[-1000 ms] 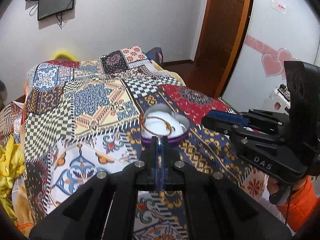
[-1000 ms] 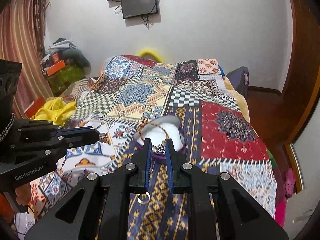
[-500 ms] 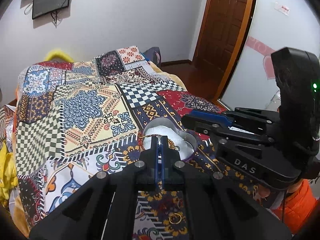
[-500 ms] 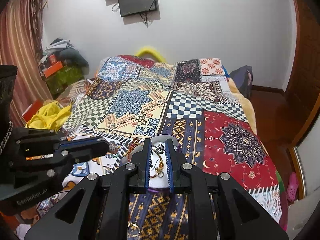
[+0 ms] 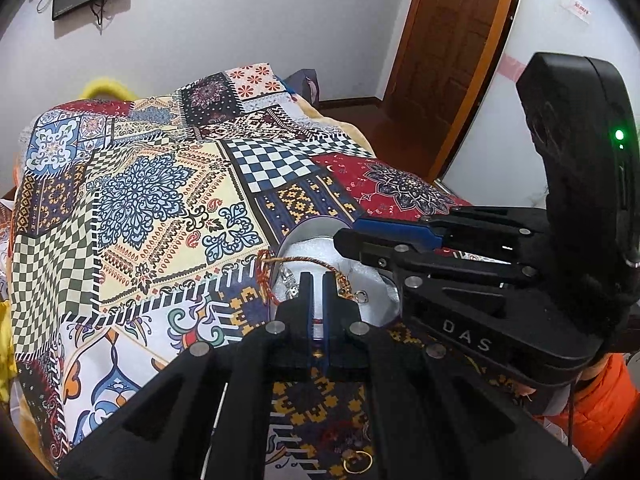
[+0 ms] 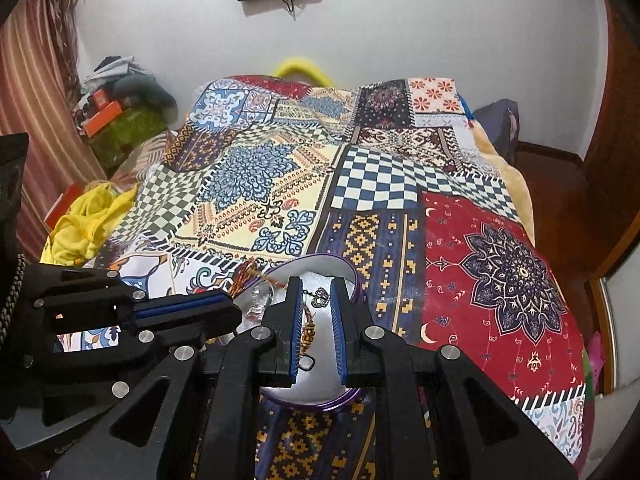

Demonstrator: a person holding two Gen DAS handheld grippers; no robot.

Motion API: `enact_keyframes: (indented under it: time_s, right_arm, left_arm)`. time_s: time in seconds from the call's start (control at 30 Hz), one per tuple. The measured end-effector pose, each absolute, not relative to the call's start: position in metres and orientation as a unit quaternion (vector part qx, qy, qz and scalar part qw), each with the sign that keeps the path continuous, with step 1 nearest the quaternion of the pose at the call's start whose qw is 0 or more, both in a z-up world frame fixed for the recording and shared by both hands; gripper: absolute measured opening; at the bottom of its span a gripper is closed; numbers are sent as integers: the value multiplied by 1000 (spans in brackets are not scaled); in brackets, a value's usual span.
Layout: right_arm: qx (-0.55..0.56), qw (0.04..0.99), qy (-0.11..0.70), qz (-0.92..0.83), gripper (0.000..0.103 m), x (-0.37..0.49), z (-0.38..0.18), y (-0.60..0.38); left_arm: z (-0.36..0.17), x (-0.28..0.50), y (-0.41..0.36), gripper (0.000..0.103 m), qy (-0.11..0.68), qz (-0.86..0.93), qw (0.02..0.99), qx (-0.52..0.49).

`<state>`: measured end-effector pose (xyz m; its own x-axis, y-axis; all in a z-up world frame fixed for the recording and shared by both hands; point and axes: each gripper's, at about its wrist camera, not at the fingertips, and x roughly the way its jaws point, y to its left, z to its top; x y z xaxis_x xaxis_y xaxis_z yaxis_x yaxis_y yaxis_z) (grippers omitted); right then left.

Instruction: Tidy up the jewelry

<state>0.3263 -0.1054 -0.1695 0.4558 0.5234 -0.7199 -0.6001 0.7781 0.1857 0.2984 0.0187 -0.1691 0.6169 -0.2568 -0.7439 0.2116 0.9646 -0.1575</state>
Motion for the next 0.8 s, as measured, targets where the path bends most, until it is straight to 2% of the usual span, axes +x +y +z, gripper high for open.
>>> enact_keyframes:
  time_s: [0.33,0.43,0.67,0.8]
  right_arm:
    - [-57,849,409,330,13,322,-167,-107]
    - [-64,854,400,325,15,316,-161,-108]
    - [-63,872,370,314,33,296,-139,-118]
    - [-59,879,356,310,36,283,-127,-124]
  left_arm:
    - [-163,293,26,3,414,-114,903,-29]
    - [-156,286,29,8,406,-103,908,-25]
    - [-137,267,36,30,392,-86,915,-33]
    - [-126,253,39,32,382,-78,920,-32]
